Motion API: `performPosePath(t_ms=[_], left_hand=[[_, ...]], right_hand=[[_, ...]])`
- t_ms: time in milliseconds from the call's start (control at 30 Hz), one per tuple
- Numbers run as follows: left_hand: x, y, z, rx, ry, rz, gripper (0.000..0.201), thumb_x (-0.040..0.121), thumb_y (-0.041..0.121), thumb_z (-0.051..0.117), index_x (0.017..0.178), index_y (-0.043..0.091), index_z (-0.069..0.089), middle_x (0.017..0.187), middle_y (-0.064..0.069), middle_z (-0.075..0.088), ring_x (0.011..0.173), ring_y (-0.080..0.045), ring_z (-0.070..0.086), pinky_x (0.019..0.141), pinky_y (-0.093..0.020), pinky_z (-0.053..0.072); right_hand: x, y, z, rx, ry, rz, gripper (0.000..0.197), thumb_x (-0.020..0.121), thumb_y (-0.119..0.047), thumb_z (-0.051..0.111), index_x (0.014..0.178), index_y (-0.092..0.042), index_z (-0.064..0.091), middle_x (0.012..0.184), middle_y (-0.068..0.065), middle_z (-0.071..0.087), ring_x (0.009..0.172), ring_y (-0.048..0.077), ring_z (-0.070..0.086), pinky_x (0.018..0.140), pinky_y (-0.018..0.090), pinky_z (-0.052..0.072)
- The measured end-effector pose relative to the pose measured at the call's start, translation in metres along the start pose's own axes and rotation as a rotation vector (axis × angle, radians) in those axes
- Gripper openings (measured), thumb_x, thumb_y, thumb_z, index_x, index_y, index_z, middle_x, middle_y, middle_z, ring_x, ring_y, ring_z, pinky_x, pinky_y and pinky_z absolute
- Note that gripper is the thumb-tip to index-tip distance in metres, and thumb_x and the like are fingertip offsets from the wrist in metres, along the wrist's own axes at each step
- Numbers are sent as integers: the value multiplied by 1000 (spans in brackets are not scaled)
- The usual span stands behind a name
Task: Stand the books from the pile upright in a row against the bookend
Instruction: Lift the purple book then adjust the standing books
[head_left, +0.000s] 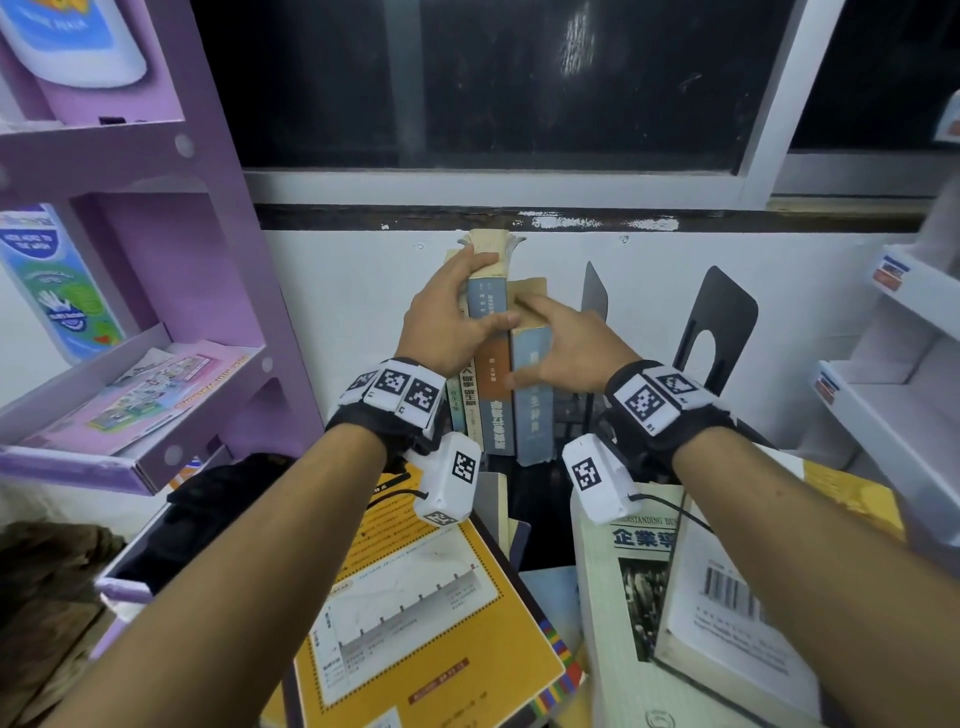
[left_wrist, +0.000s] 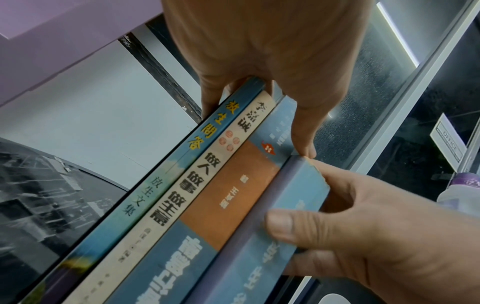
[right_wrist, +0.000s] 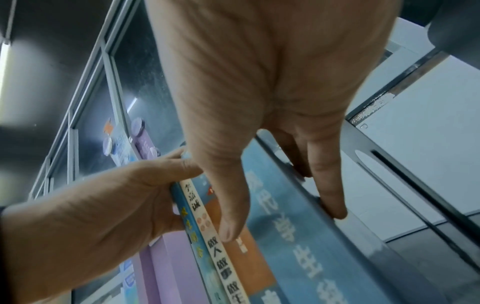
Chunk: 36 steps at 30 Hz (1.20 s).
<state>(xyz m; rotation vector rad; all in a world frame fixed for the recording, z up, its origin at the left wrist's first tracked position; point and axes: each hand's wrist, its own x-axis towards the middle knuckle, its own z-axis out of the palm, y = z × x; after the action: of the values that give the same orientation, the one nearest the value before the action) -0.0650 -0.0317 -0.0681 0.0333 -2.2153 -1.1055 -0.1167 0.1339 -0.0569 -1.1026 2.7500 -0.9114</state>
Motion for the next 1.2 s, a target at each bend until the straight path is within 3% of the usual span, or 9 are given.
performPosePath(t_ms=[133, 433, 533, 667, 867, 967, 1200], left_hand=[[-2, 1, -2, 6, -26, -2, 77, 61, 51, 75, 131, 28, 51, 140, 15, 45, 122, -15, 52, 100, -44, 47], [-3, -2, -4, 40, -48, 22, 83, 60, 43, 82, 134, 28, 48, 148, 8, 40, 128, -16, 47, 104, -45, 44], [-3, -3, -2, 58, -24, 42, 82, 58, 48, 80, 132, 30, 49, 145, 6, 45, 126, -17, 50, 102, -44, 46], [-3, -5, -1, 112, 19, 55, 77, 63, 44, 83, 132, 29, 50, 146, 5, 45, 127, -17, 50, 102, -43, 45], [-4, -4, -1, 145, 72, 54, 74, 66, 40, 84, 131, 28, 50, 143, 5, 48, 125, -16, 50, 101, -42, 45], [-6, -2, -1, 171, 74, 63, 73, 69, 41, 82, 132, 26, 49, 140, 6, 49, 123, -16, 51, 99, -41, 45], [-9, 2, -3, 254, 56, 83, 73, 73, 43, 78, 135, 24, 45, 142, 6, 47, 123, -15, 50, 93, -27, 40]], right_hand=[[-1, 6, 3, 11, 34, -25, 101, 65, -26, 88, 149, -27, 32, 137, 7, 54, 120, 23, 53, 99, 27, 43], [3, 13, 11, 49, 120, -68, 95, 66, -20, 88, 147, -24, 39, 140, 5, 53, 126, 24, 51, 105, 30, 40], [6, 13, 13, 61, 128, -64, 94, 65, -20, 88, 146, -24, 40, 137, 5, 57, 121, 23, 55, 103, 30, 42], [9, 12, 14, 56, 137, -44, 98, 63, -25, 89, 146, -25, 39, 133, 5, 59, 118, 23, 57, 103, 36, 45], [11, 7, 11, -26, 103, 7, 99, 63, -34, 89, 146, -25, 35, 127, 8, 59, 116, 26, 53, 91, 31, 45], [11, 5, 11, -36, 107, 21, 98, 64, -34, 88, 146, -27, 35, 127, 8, 57, 118, 27, 50, 91, 32, 45], [10, 6, 14, 0, 149, 28, 92, 65, -29, 88, 143, -29, 39, 121, 7, 59, 110, 27, 55, 90, 35, 50]])
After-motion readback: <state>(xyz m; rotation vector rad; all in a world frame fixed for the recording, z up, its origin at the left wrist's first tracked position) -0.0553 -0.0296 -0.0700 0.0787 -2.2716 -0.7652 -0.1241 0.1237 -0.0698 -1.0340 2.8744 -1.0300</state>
